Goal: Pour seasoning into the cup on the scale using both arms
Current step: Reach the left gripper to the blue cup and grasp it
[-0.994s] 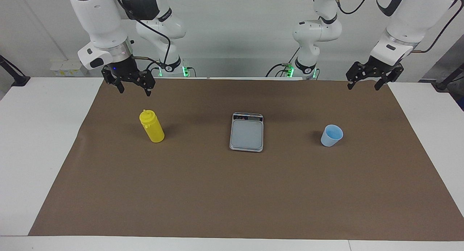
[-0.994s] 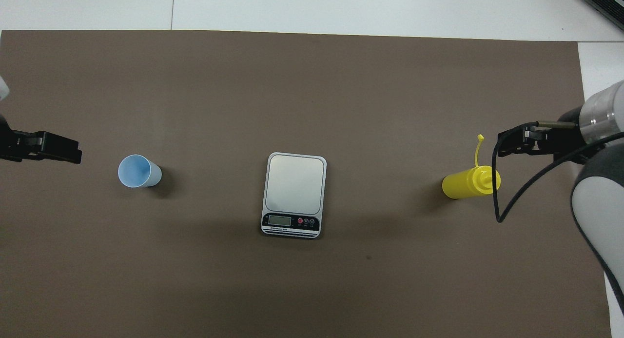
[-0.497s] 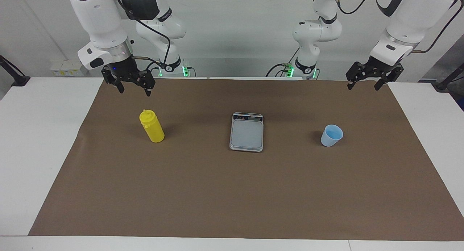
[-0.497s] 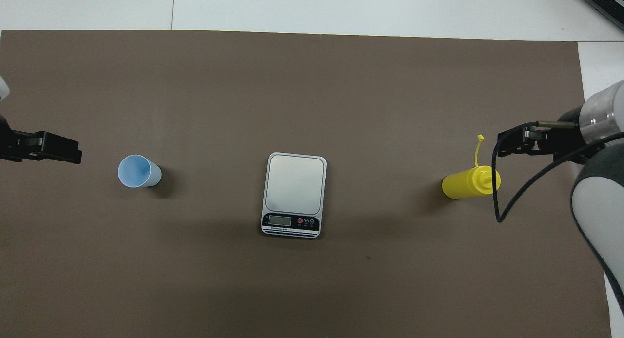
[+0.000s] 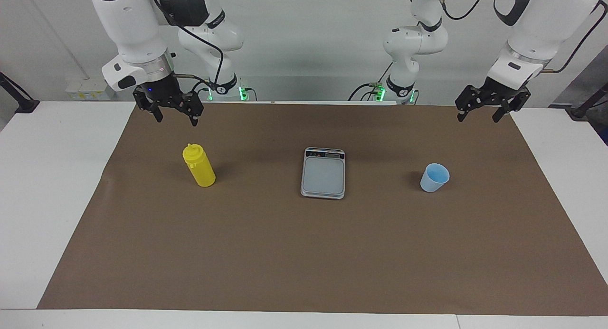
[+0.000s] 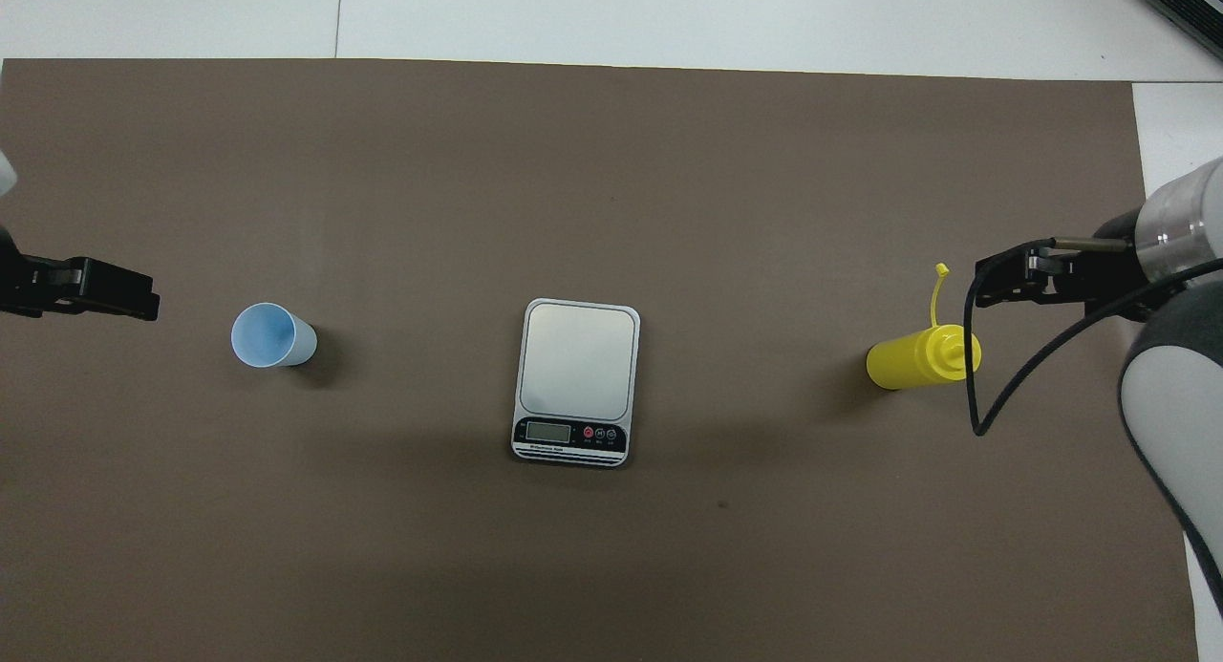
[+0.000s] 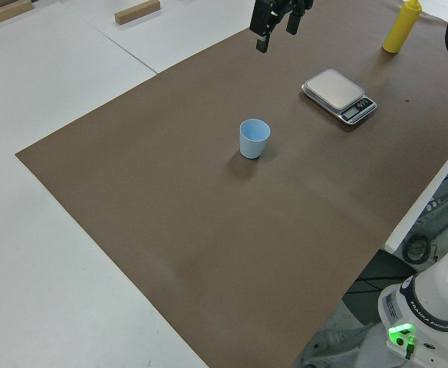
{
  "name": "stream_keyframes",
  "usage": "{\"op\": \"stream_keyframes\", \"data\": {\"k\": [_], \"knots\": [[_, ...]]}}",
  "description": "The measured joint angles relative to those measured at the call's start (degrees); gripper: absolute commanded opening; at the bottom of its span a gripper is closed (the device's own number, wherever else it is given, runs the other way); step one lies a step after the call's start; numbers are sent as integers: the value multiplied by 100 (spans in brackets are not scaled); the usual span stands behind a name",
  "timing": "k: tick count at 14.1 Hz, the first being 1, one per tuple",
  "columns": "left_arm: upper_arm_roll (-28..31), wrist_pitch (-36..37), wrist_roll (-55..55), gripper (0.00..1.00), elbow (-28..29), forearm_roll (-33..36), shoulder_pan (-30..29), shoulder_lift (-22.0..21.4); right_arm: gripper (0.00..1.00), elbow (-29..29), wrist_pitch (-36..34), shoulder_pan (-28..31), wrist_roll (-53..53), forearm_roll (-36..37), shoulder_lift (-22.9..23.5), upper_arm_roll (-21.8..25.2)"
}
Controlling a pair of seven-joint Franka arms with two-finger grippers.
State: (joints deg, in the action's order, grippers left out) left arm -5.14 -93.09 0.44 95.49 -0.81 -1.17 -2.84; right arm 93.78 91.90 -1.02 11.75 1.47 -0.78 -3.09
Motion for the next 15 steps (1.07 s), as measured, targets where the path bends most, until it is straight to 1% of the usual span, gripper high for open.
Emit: {"op": "stream_keyframes", "data": {"k": [6, 11, 13, 15], "knots": [[30, -1615, -22, 100, 1481, 0, -241, 88, 100, 0, 0, 0, 0, 0, 0, 0], [39, -3095, -64, 100, 2540, -2, -384, 333, 100, 0, 0, 0, 0, 0, 0, 0], [38, -3360, -176, 100, 2748, -17, -392, 385, 100, 0, 0, 0, 0, 0, 0, 0], [27, -3492, -342, 100, 2827, -82, -391, 444, 100, 0, 0, 0, 0, 0, 0, 0]]}}
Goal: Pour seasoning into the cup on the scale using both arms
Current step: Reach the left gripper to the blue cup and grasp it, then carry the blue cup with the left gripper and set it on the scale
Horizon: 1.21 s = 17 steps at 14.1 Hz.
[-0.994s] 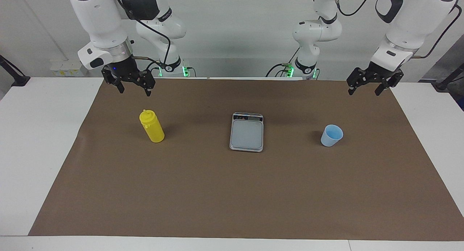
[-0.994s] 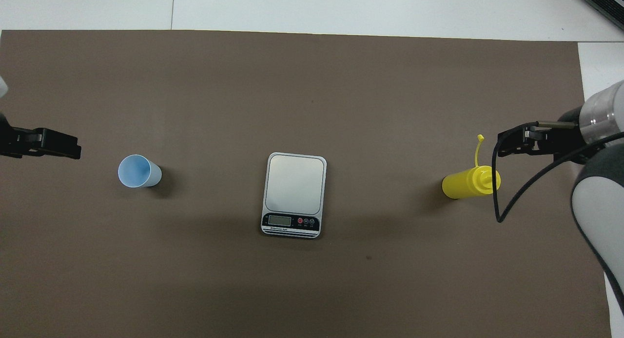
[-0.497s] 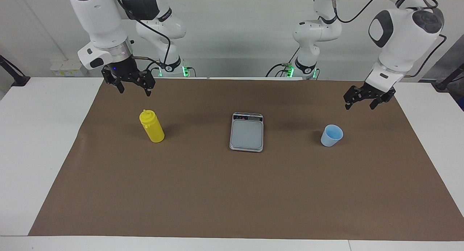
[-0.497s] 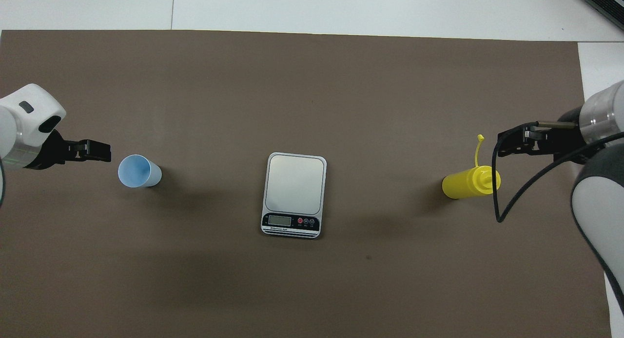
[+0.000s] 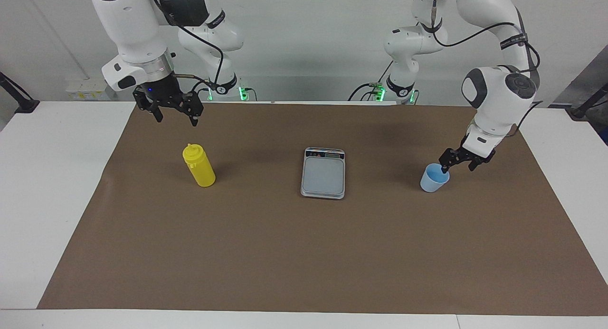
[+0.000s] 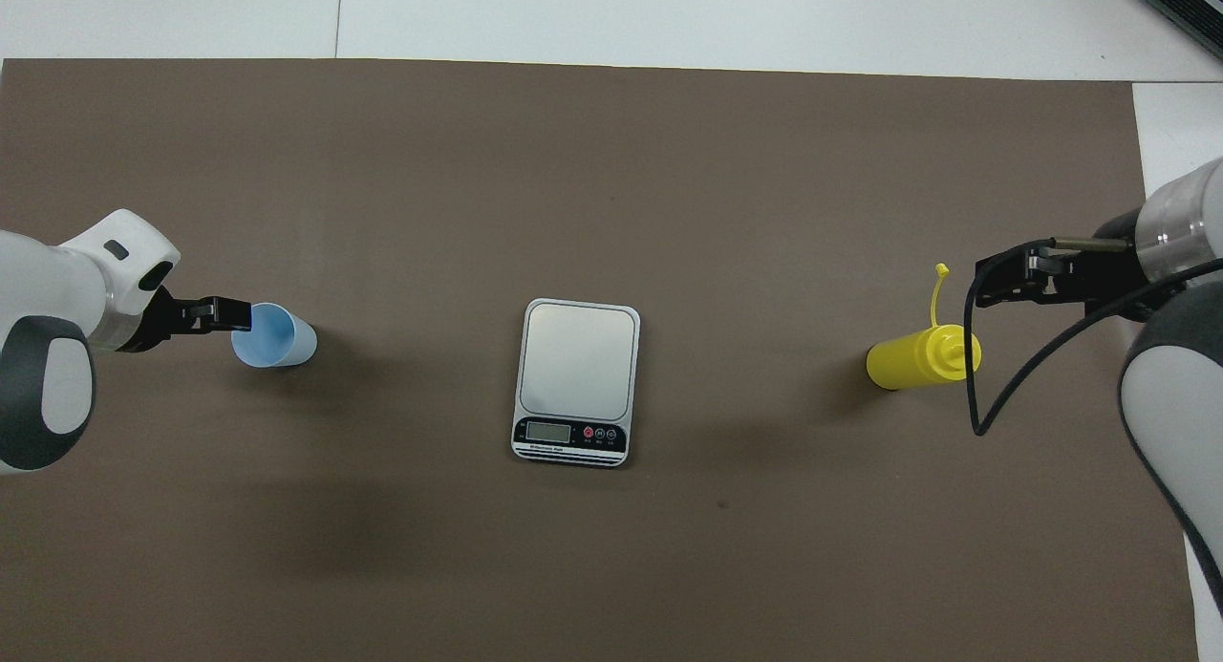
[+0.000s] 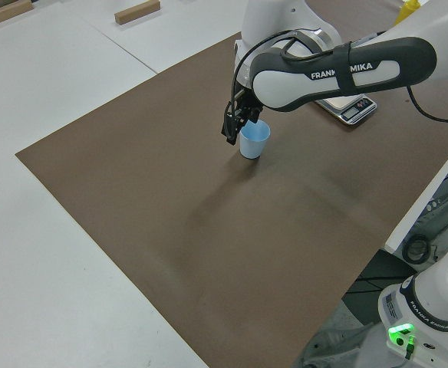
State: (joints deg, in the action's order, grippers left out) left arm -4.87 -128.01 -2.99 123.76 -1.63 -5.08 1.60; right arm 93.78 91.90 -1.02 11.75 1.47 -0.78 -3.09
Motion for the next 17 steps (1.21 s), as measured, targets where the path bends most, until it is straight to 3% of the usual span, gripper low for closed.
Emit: {"op": "stream_keyframes", "data": {"k": [5, 6, 8, 11, 17], "knots": [[-12, -401, -174, 100, 312, -202, 5, 101, 100, 0, 0, 0, 0, 0, 0, 0], [-13, -492, -195, 95, 381, -260, 8, 125, 100, 0, 0, 0, 0, 0, 0, 0], [-20, -594, -230, 53, 444, -307, 11, 191, 100, 0, 0, 0, 0, 0, 0, 0], [-25, -629, -237, 0, 458, -312, 14, 245, 100, 0, 0, 0, 0, 0, 0, 0], [-48, -598, -173, 0, 419, -320, 26, 242, 100, 0, 0, 0, 0, 0, 0, 0]]}}
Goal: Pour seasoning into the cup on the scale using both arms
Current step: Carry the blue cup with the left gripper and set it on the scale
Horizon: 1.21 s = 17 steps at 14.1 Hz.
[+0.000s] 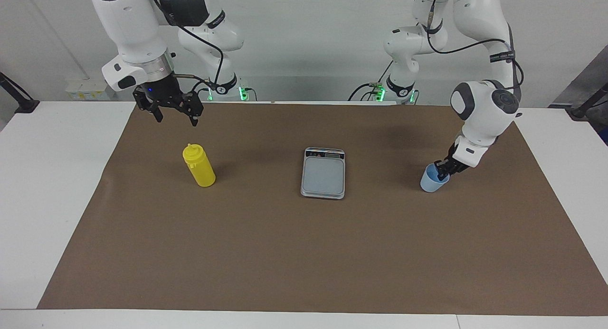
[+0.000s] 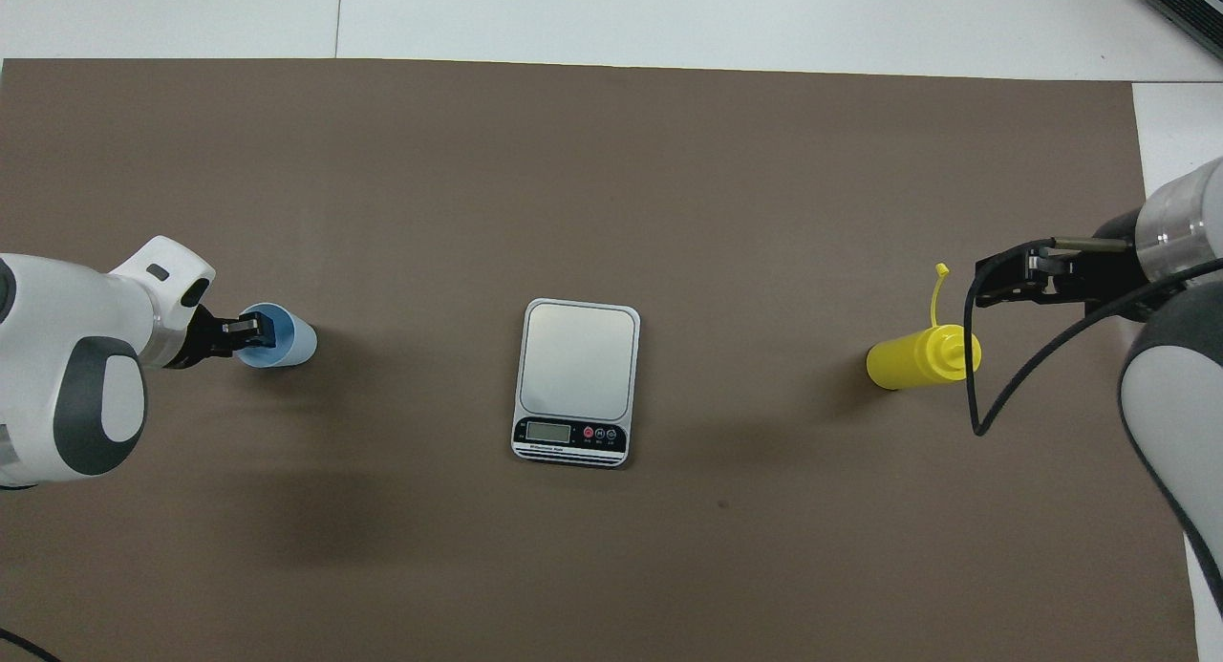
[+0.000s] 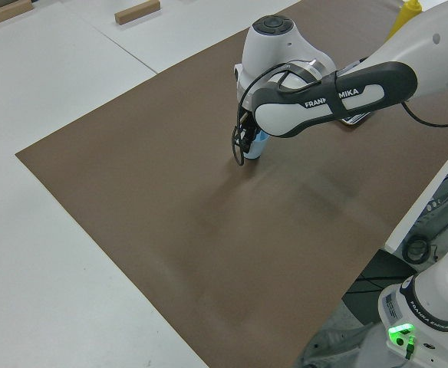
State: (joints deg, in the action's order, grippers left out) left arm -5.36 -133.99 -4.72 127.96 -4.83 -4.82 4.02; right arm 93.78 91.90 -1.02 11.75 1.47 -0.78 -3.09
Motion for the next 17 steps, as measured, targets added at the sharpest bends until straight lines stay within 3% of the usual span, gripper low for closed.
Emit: {"op": "stream_keyframes", "data": {"k": [3, 9, 13, 17], "knots": [[-6, 387, 7, 0, -353, 0, 1, 1, 100, 0, 0, 0, 0, 0, 0, 0], [-97, 1466, 1, 0, -1670, -120, 235, -22, 100, 0, 0, 0, 0, 0, 0, 0], [-169, 1969, -866, 0, -2346, -215, 989, -29, 100, 0, 0, 0, 0, 0, 0, 0], [-199, 1914, -2072, 0, -2384, -48, 2077, 7, 100, 0, 0, 0, 0, 0, 0, 0]]}}
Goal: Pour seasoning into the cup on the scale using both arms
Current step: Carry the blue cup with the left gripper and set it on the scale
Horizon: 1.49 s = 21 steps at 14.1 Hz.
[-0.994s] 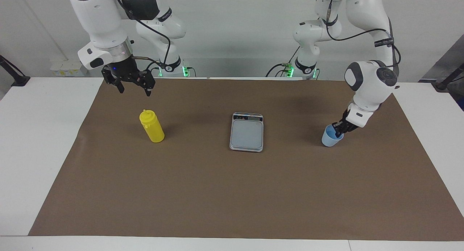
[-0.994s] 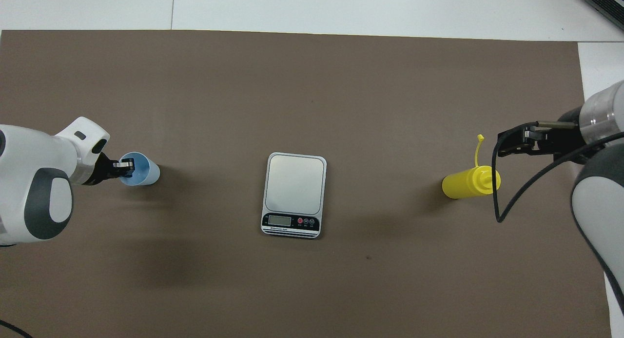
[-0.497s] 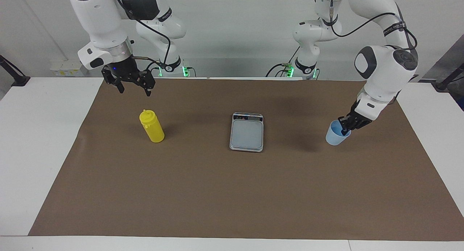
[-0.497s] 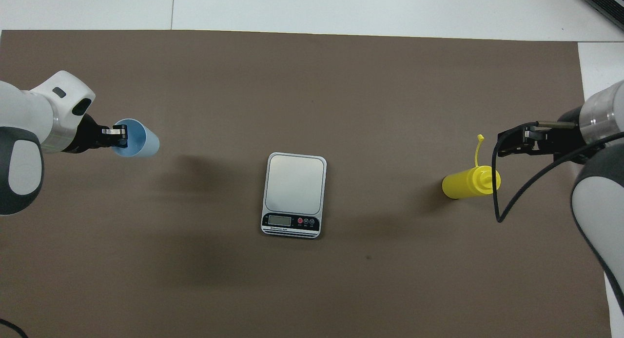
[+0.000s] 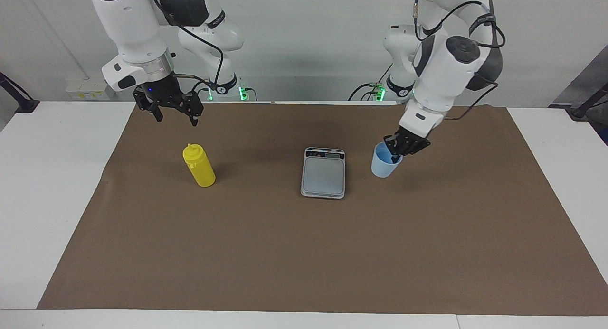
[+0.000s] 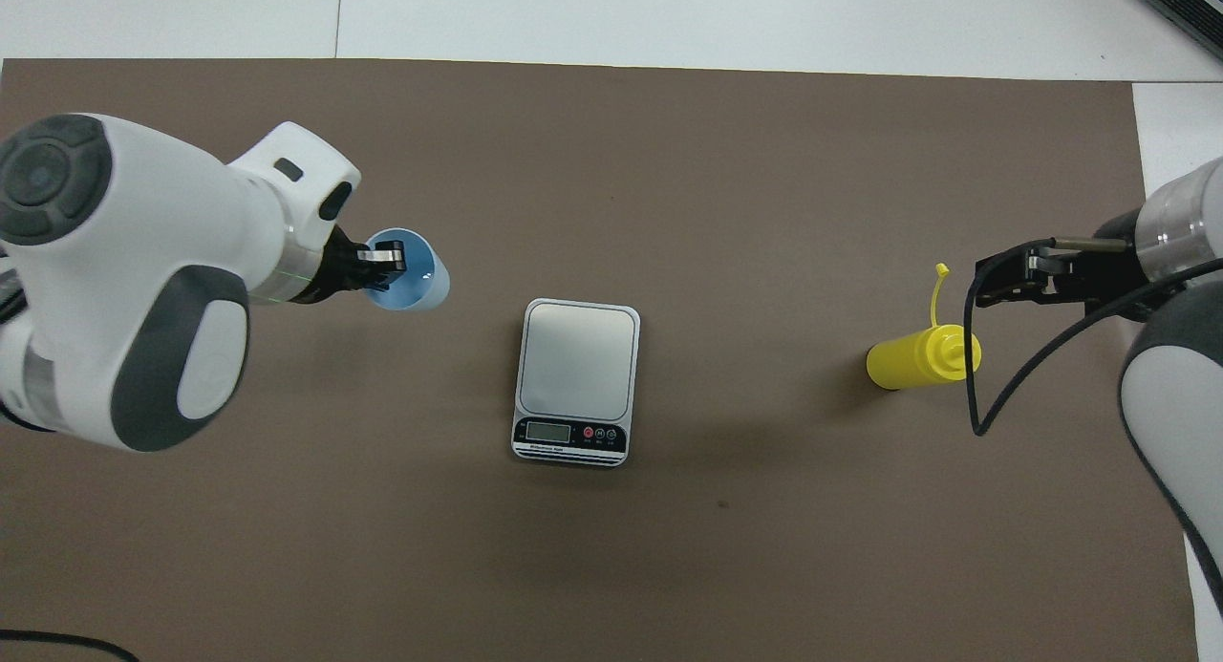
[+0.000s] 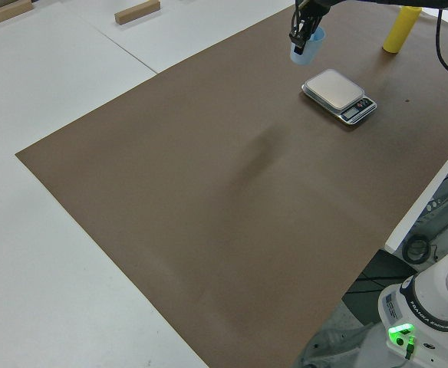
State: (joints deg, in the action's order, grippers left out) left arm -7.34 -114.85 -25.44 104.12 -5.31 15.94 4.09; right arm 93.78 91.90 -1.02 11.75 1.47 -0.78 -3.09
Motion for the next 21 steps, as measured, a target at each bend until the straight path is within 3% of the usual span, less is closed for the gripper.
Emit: {"op": "stream_keyframes", "data": {"k": [6, 21], "knots": [[-2, -557, -916, 0, 21, 195, 912, 307, 100, 0, 0, 0, 0, 0, 0, 0], [-5, -1485, -1334, 0, 771, 460, 1408, 761, 100, 0, 0, 0, 0, 0, 0, 0]]}}
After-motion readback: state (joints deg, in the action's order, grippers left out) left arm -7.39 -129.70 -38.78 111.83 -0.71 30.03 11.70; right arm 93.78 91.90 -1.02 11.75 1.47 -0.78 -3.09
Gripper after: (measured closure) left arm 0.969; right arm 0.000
